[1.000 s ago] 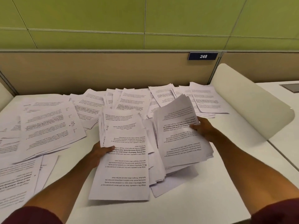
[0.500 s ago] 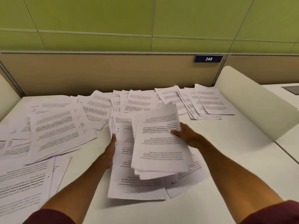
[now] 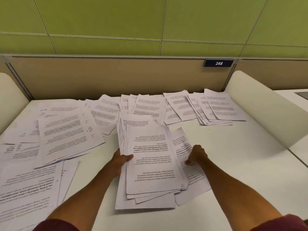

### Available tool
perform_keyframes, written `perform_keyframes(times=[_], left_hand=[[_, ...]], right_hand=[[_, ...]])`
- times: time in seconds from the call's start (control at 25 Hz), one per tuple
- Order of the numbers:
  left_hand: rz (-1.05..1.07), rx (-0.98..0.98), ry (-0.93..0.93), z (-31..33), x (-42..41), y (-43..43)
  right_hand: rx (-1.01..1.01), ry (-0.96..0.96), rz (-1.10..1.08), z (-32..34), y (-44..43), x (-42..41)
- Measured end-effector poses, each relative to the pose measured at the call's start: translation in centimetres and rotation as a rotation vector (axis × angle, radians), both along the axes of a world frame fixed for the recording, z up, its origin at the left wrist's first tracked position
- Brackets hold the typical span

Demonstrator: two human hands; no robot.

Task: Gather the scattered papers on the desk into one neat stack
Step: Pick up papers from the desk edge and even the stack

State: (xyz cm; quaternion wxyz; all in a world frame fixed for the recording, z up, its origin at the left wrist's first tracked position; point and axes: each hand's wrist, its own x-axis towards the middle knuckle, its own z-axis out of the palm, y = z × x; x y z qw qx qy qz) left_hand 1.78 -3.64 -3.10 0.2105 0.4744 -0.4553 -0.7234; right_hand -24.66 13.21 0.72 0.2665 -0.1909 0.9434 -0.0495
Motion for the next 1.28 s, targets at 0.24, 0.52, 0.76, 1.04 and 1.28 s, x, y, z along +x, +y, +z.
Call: perform_keyframes(times=[0.24, 0.52, 0.76, 1.04, 1.28], left_hand=[[-0.022, 0.052, 0.04, -0.1, 0.4, -0.2], [-0.106, 0.059, 0.025, 0.1, -1.4, 0.0], [-0.112, 0.073, 0.056, 0.5, -5.7, 2.0], [-0.192, -0.076, 0.093, 1.0, -11.7, 4.6], [-0.048, -0.111, 0.167, 2.6, -16.4, 6.8]], right_hand=[[-0.318, -0.015, -0.128, 1.6, 1.8, -1.6], [-0.796, 0.246, -0.36, 7.1, 4.5, -6.8], [-0.859, 0.012, -0.222, 6.0, 5.2, -9.9], [-0.557, -0.4, 0.128, -0.2, 2.1, -9.6], [-0.688, -0.38, 0.07, -0.6, 1.7, -15.0]])
